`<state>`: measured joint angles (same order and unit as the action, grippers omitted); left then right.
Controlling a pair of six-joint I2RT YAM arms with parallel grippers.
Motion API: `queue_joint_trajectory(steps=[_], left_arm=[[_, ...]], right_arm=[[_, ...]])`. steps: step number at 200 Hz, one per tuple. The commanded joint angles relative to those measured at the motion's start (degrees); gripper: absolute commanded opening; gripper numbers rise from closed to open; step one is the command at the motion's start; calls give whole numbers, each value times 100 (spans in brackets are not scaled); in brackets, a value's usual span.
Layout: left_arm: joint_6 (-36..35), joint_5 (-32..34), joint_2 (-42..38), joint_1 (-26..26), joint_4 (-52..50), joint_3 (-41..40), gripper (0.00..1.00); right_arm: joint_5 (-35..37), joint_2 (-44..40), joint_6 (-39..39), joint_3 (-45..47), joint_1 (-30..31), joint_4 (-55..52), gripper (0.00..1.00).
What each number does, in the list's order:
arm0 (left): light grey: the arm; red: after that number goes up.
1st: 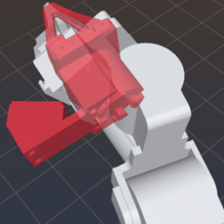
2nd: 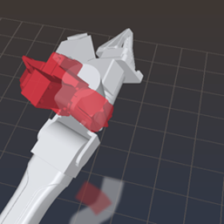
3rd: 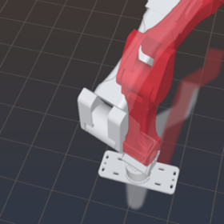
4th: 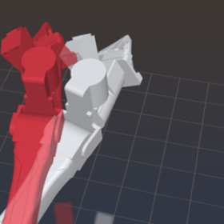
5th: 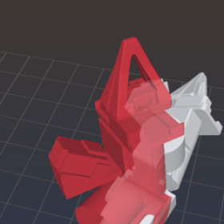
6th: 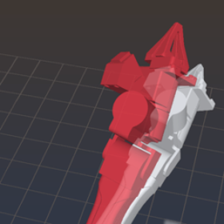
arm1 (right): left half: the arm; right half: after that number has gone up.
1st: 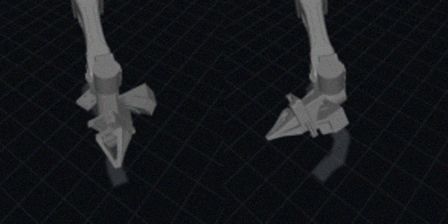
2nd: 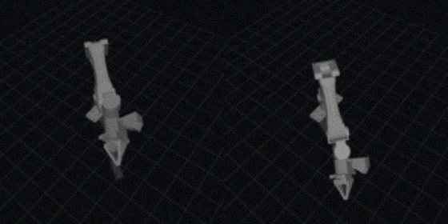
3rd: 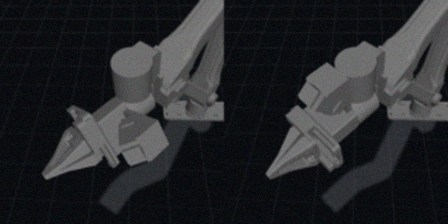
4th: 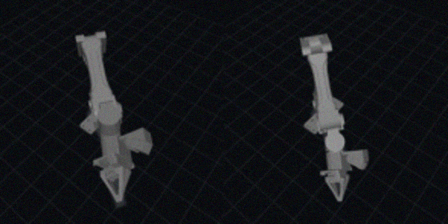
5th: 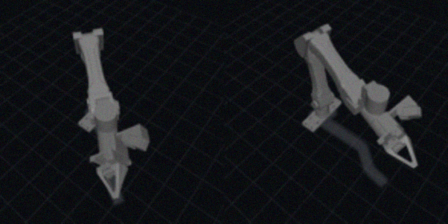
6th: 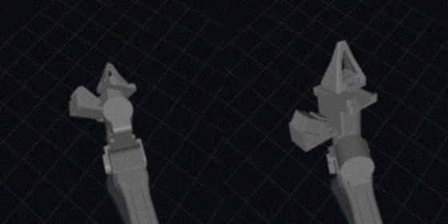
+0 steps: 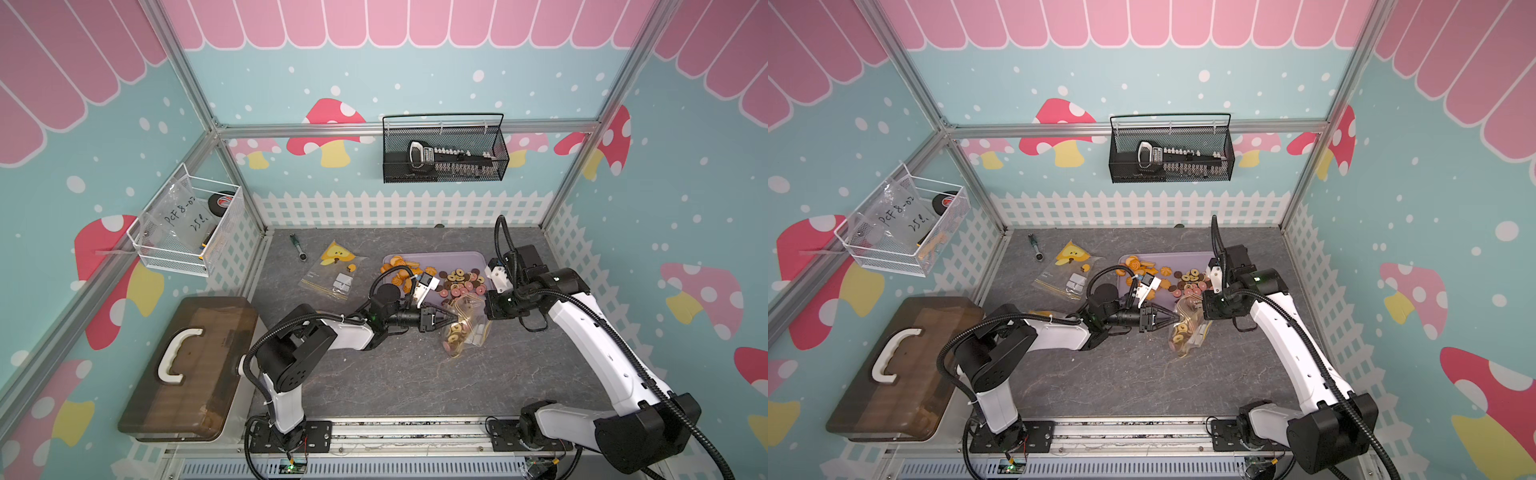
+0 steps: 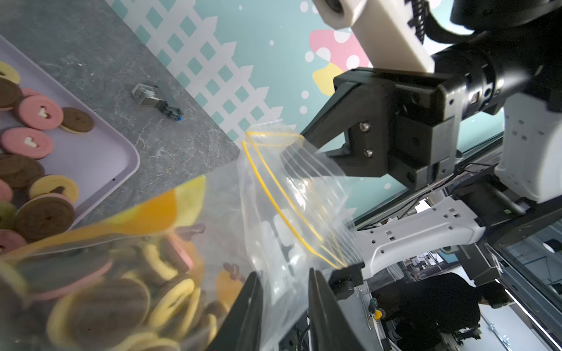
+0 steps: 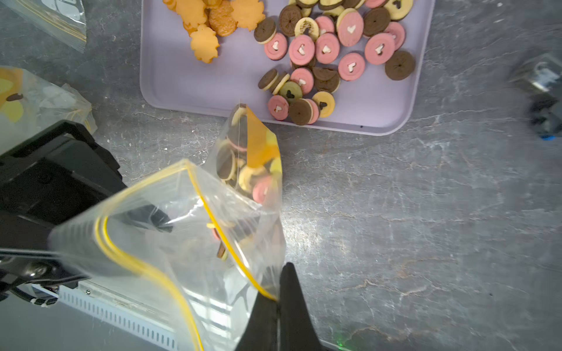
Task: Pour cookies out of the ziploc bag
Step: Open the ziploc bag at the center of the board.
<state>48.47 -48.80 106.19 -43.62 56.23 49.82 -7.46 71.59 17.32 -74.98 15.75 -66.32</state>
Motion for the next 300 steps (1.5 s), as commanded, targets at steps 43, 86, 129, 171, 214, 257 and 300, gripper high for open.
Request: queue_joint_trajectory(steps=[43, 86, 129, 171, 214, 257, 300], left_arm=[[229, 147, -98, 48, 191, -107, 99], [-1406, 1655, -1011, 34, -3171, -11, 100], [-1983, 3193, -1460, 26, -5666, 490, 99], [-1960, 3570, -1794, 37, -6238, 396, 100], [-1943, 3721, -2641, 37, -6499, 159, 100], [-1670, 3017, -2861, -23, -6333, 167, 97], [-1611, 2695, -2850, -113, -6280, 284, 94]], right_arm=[[1024, -41, -368, -775, -10, -876, 0], [546, -141, -102, -294, -6, -421, 0], [-267, -96, 395, 698, 29, 729, 0], [-491, 196, 686, 985, 292, 1470, 0], [-514, 580, 777, 710, 654, 1715, 0], [-497, 503, 695, 724, 728, 1711, 24], [-443, -11, 549, 679, 611, 1353, 60]])
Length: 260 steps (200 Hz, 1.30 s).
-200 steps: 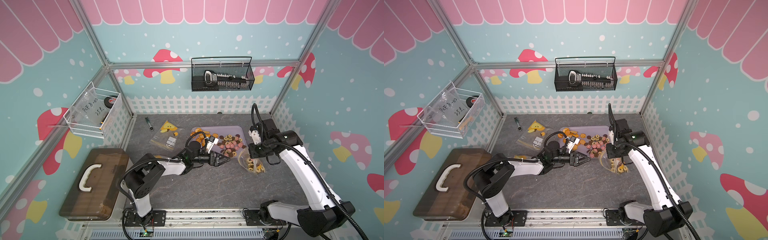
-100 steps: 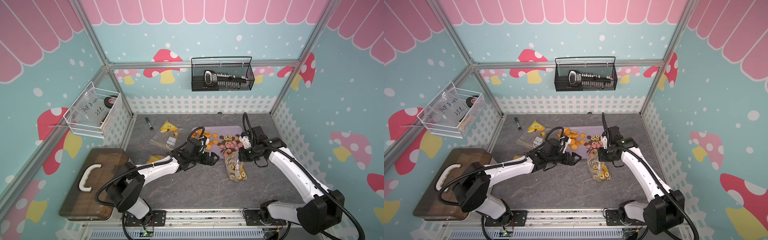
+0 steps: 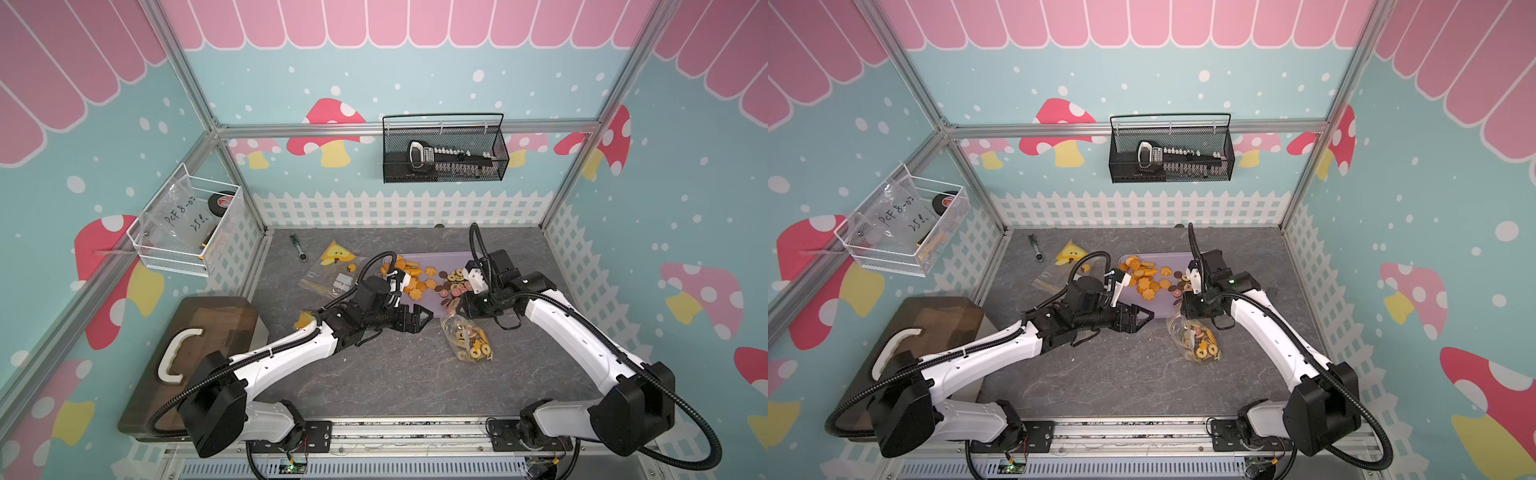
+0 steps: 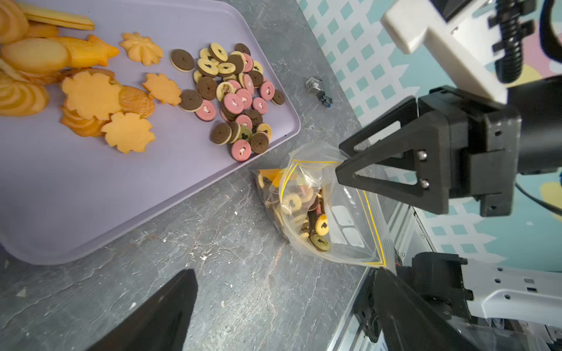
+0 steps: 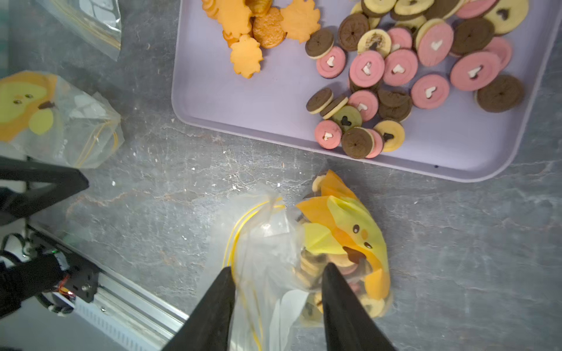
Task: Pour cookies out of the ziploc bag
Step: Open the ziploc bag at the center of the board.
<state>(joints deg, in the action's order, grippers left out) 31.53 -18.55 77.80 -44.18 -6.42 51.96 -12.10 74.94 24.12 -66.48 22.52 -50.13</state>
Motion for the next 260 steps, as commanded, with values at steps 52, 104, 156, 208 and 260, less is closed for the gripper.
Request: queue_joint_trajectory(steps=[52, 104, 156, 208, 260], left_arm=[[-198, -433, 206, -527, -660, 758, 90], [315, 2, 231, -994, -1638, 992, 81], [1010, 532, 490, -1519, -1434, 1012, 73], [1072, 839, 1133, -1681, -1347, 1545, 69], [1082, 814, 1442, -1698, -1325, 1817, 66]], right_arm=[[615, -849, -588, -153, -761, -910, 99], [570, -924, -776, 41, -1177, -906, 99], [390, -1108, -733, 323, -1352, -674, 99], [312, -1430, -751, 560, -1442, -682, 99], [211, -1587, -846, 723, -1556, -731, 99]])
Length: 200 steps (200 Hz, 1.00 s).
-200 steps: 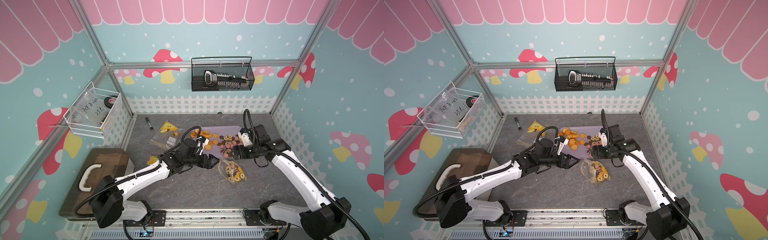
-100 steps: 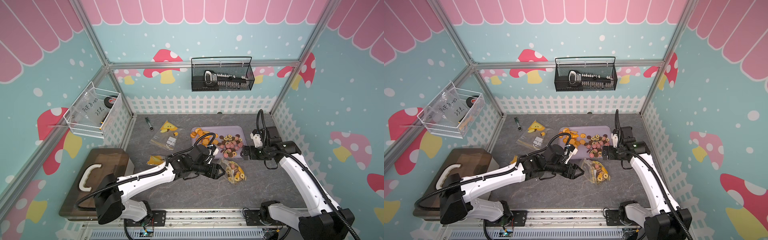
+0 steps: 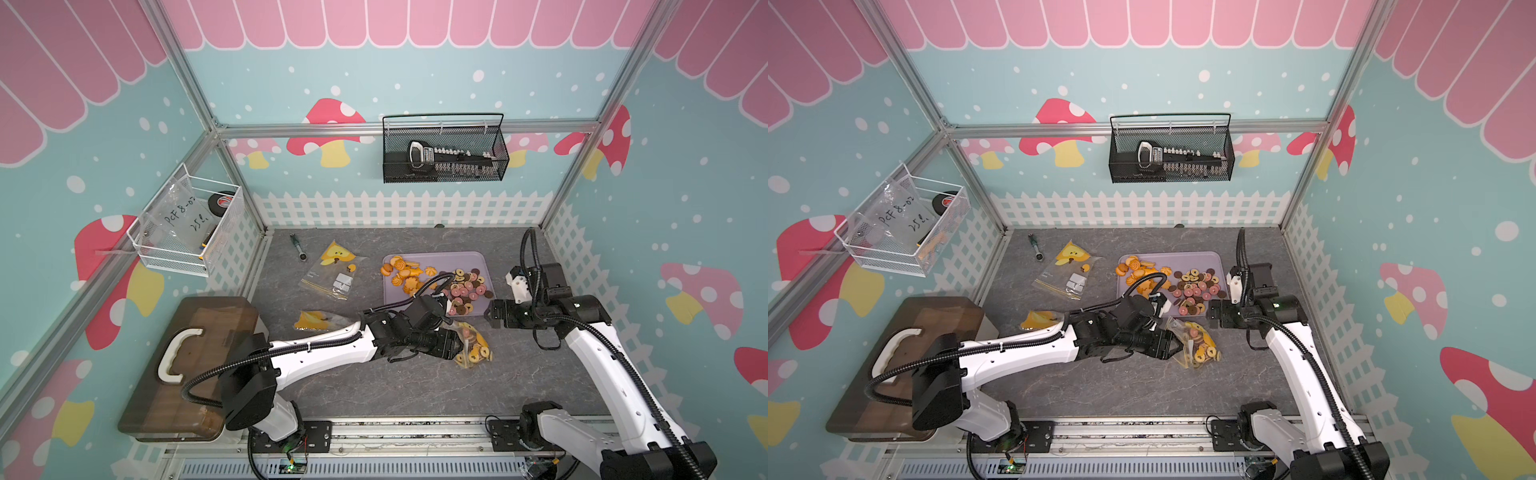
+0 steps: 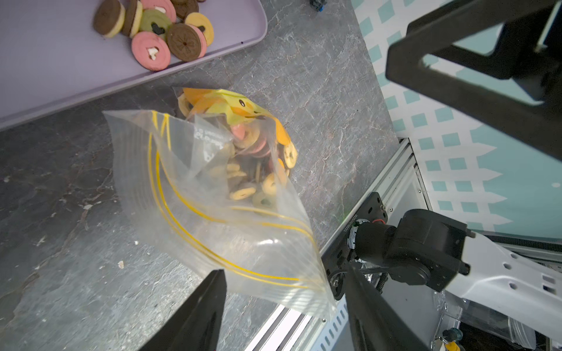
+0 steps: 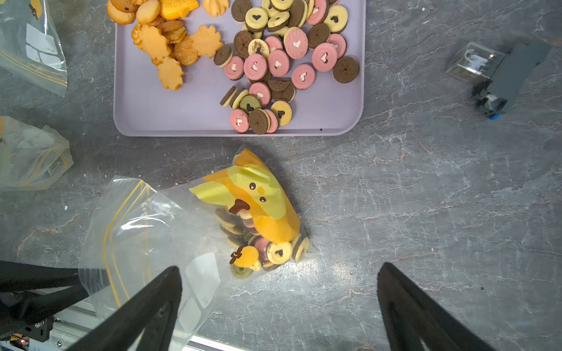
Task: Pour cookies out of the ziploc bag
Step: Open the ziploc bag at the center of the board, then adjust the ziploc bag at the center of the board.
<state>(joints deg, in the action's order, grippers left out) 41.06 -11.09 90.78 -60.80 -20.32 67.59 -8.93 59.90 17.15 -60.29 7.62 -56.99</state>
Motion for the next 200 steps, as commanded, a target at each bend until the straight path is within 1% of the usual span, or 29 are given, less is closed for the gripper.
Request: queue_joint_trajectory(steps=[1, 34, 58, 106, 113, 126, 139, 153, 166, 183, 200], left_arm=[[126, 66, 156, -33, 64, 259, 66], [165, -31, 406, -156, 47, 498, 65], [247, -67, 661, -285, -263, 737, 61], [341, -16, 1041, -534, -778, 1058, 52], [333, -8, 1075, -547, -773, 1063, 48], [337, -6, 1139, -563, -765, 1095, 35], [308, -13, 1187, -563, -772, 1164, 30], [274, 24, 1198, -559, -779, 1242, 19], [230, 92, 1205, -559, -837, 1322, 13], [151, 155, 1214, -545, -924, 1441, 1], [65, 169, 1199, -474, -999, 1532, 0]], right_arm=[[-108, -84, -150, 110, -67, -42, 99], [-171, -135, -166, 135, -164, -46, 99], [-239, -137, -184, 148, -256, -48, 99], [-354, -152, -218, 206, -387, -47, 99], [-368, -154, -226, 218, -397, -40, 99], [-393, -163, -228, 245, -418, -24, 99], [-399, -171, -238, 246, -432, -30, 99], [-406, -194, -234, 255, -452, -25, 99], [-425, -198, -238, 263, -460, -25, 99], [-437, -207, -247, 272, -467, -15, 99], [-459, -222, -251, 281, -483, 13, 99]])
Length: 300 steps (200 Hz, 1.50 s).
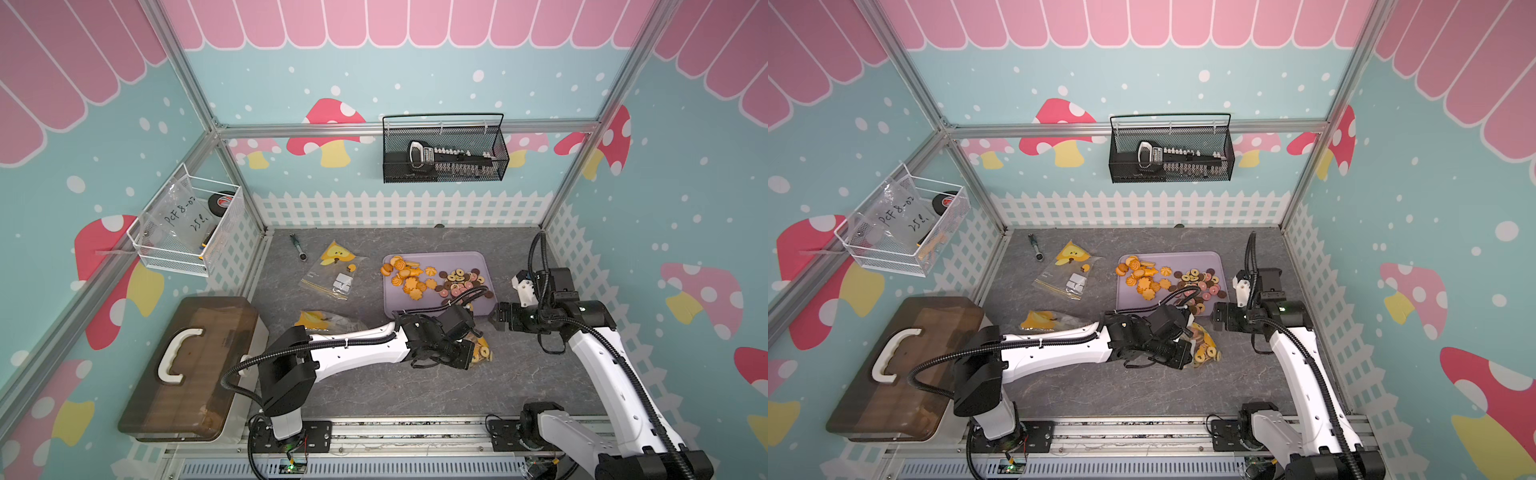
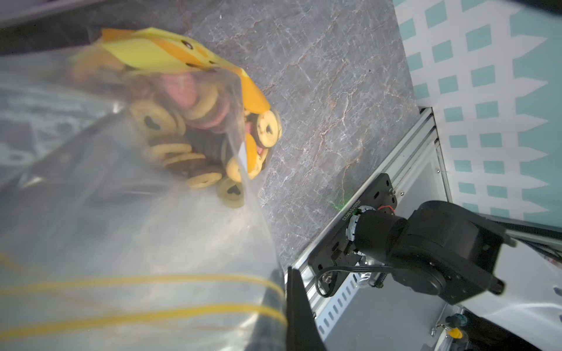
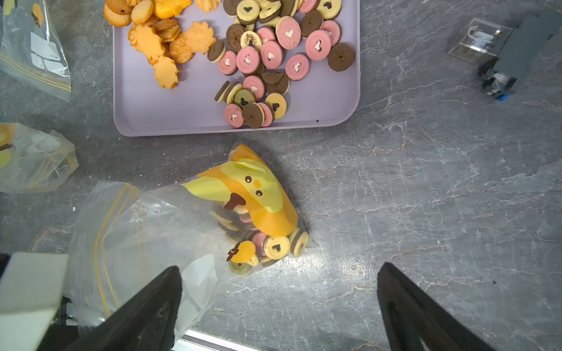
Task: Pour cookies out of the ziploc bag
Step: Adjust the ziploc bag at the center of the board.
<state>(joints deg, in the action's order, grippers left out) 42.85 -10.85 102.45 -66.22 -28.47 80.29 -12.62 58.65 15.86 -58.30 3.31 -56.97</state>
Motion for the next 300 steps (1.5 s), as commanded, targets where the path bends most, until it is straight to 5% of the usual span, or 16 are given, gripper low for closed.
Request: queue_joint_trajectory(steps=[1, 46, 135, 236, 300], left_arm=[[-117, 145, 35, 71, -193, 269, 0], [-327, -120, -262, 641, -267, 337, 0], [-476, -2105, -93, 2755, 157, 282, 0], [171, -2177, -504, 1927, -142, 1015, 0], [-467, -2095, -502, 3151, -106, 315, 0]], right_arm=[[-91, -99, -125, 82, -51, 10, 99], [-373, 0, -222, 126, -53, 137, 99], [-979, 249, 418, 881, 208, 1160, 96], [203, -199, 383, 407, 201, 819, 98], [2, -90, 375, 511, 194, 916, 98]])
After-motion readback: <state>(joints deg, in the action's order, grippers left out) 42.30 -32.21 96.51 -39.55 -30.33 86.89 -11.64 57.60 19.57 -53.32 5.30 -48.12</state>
